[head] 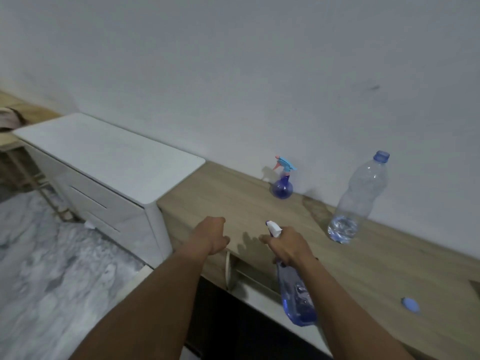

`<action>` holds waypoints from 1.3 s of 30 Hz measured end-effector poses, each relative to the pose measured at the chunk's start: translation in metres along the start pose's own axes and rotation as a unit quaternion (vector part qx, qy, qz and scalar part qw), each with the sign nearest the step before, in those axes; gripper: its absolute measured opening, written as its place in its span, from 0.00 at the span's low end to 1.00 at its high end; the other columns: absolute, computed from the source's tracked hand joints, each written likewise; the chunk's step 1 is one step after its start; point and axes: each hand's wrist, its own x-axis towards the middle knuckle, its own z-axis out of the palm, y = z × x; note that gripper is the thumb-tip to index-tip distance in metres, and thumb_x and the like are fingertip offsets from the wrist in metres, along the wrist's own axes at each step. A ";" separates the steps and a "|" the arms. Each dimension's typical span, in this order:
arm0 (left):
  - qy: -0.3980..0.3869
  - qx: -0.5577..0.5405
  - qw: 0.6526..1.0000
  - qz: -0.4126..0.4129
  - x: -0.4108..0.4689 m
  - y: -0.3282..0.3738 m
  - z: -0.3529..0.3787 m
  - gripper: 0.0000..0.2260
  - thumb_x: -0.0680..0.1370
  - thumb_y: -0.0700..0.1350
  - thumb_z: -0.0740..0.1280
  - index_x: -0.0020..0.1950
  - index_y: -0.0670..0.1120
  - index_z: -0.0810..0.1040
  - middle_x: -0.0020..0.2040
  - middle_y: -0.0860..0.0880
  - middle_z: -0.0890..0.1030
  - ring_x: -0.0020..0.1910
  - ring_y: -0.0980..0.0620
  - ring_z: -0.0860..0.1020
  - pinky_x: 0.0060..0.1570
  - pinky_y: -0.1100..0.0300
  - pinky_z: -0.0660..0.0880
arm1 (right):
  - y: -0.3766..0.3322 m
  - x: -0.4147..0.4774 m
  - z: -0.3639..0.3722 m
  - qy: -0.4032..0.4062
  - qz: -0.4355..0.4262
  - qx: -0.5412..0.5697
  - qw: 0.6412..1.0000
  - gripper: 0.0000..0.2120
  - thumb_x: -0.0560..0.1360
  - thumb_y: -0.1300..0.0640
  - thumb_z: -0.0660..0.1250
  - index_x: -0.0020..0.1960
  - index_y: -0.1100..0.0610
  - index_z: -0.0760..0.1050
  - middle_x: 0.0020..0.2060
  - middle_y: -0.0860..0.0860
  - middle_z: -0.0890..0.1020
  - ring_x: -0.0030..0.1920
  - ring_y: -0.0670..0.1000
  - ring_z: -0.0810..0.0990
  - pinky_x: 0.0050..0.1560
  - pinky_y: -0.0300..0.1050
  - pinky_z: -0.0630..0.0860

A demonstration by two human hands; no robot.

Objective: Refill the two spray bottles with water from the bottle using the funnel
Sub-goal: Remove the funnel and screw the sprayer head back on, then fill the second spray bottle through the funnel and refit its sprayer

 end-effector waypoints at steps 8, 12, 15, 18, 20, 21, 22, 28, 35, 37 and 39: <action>-0.004 -0.026 0.999 -0.027 -0.017 -0.017 -0.003 0.28 0.76 0.51 0.68 0.73 0.43 0.67 0.67 0.42 0.75 0.64 0.45 0.75 0.63 0.54 0.73 | -0.001 -0.010 0.009 0.015 0.047 0.061 0.997 0.29 0.61 0.38 0.68 0.58 0.52 0.76 0.36 0.54 0.85 0.28 0.55 0.85 0.42 0.54 0.83; -0.005 -0.044 0.999 -0.029 -0.021 -0.022 -0.008 0.30 0.76 0.51 0.69 0.76 0.45 0.64 0.69 0.42 0.73 0.66 0.46 0.74 0.64 0.54 0.72 | 0.000 -0.007 0.011 0.022 0.040 0.094 0.995 0.32 0.59 0.36 0.69 0.59 0.50 0.77 0.38 0.54 0.85 0.30 0.57 0.85 0.37 0.53 0.82; -0.001 -0.059 0.998 -0.028 -0.023 -0.019 -0.007 0.30 0.76 0.51 0.69 0.75 0.46 0.65 0.70 0.44 0.73 0.67 0.46 0.73 0.66 0.53 0.71 | -0.012 -0.014 0.007 0.044 0.019 0.096 0.994 0.24 0.62 0.35 0.65 0.50 0.49 0.76 0.37 0.53 0.84 0.34 0.58 0.86 0.45 0.57 0.82; -0.012 -0.094 0.995 -0.025 -0.026 -0.006 -0.006 0.29 0.74 0.50 0.71 0.74 0.47 0.68 0.67 0.45 0.75 0.64 0.47 0.75 0.63 0.55 0.73 | -0.023 -0.018 -0.002 0.084 -0.007 0.121 0.989 0.21 0.66 0.34 0.59 0.47 0.50 0.69 0.40 0.54 0.82 0.39 0.61 0.84 0.50 0.60 0.81; -0.037 -0.125 0.991 -0.020 -0.029 0.005 -0.005 0.28 0.72 0.46 0.74 0.71 0.48 0.71 0.64 0.47 0.77 0.60 0.48 0.77 0.59 0.59 0.75 | -0.030 -0.019 -0.011 0.096 -0.028 0.145 0.984 0.20 0.70 0.35 0.56 0.49 0.50 0.69 0.41 0.54 0.81 0.38 0.61 0.85 0.51 0.61 0.80; -0.054 -0.140 0.989 -0.015 -0.031 0.012 -0.005 0.28 0.71 0.44 0.75 0.70 0.47 0.73 0.62 0.47 0.78 0.58 0.49 0.78 0.56 0.60 0.75 | -0.034 -0.020 -0.015 0.100 -0.041 0.154 0.982 0.18 0.72 0.37 0.56 0.50 0.51 0.70 0.40 0.54 0.81 0.37 0.59 0.85 0.51 0.59 0.81; -0.072 -0.157 0.985 -0.010 -0.033 0.020 -0.005 0.28 0.68 0.42 0.76 0.68 0.47 0.74 0.59 0.48 0.79 0.56 0.49 0.79 0.55 0.60 0.76 | -0.038 -0.021 -0.020 0.107 -0.055 0.163 0.979 0.17 0.74 0.39 0.57 0.50 0.52 0.71 0.39 0.53 0.82 0.35 0.56 0.86 0.49 0.58 0.81; -0.129 -0.253 0.958 0.043 -0.021 0.056 -0.007 0.37 0.62 0.39 0.78 0.70 0.47 0.71 0.59 0.47 0.78 0.57 0.49 0.78 0.58 0.54 0.78 | -0.056 -0.006 -0.039 0.140 -0.143 0.148 0.969 0.07 0.75 0.50 0.66 0.46 0.53 0.78 0.34 0.51 0.83 0.36 0.53 0.84 0.42 0.55 0.80; -0.046 -0.330 0.939 0.081 0.043 0.045 -0.016 0.30 0.66 0.45 0.80 0.66 0.48 0.73 0.58 0.51 0.80 0.54 0.55 0.79 0.54 0.61 0.77 | -0.086 0.037 -0.048 0.162 -0.175 0.177 0.955 0.06 0.78 0.55 0.68 0.47 0.57 0.81 0.33 0.48 0.80 0.28 0.38 0.74 0.32 0.32 0.67; -0.017 -0.346 0.935 0.081 0.070 0.039 -0.015 0.25 0.67 0.40 0.79 0.61 0.46 0.76 0.54 0.49 0.82 0.48 0.56 0.81 0.46 0.65 0.78 | -0.095 0.058 -0.046 0.162 -0.175 0.194 0.952 0.04 0.77 0.57 0.70 0.50 0.56 0.82 0.37 0.47 0.81 0.31 0.36 0.75 0.34 0.29 0.69; 0.004 -0.358 0.931 0.072 0.096 0.033 -0.014 0.24 0.67 0.39 0.78 0.61 0.46 0.76 0.54 0.48 0.82 0.49 0.52 0.82 0.48 0.63 0.79 | -0.102 0.083 -0.043 0.165 -0.165 0.205 0.950 0.06 0.76 0.58 0.71 0.53 0.54 0.80 0.43 0.46 0.83 0.37 0.34 0.78 0.38 0.27 0.71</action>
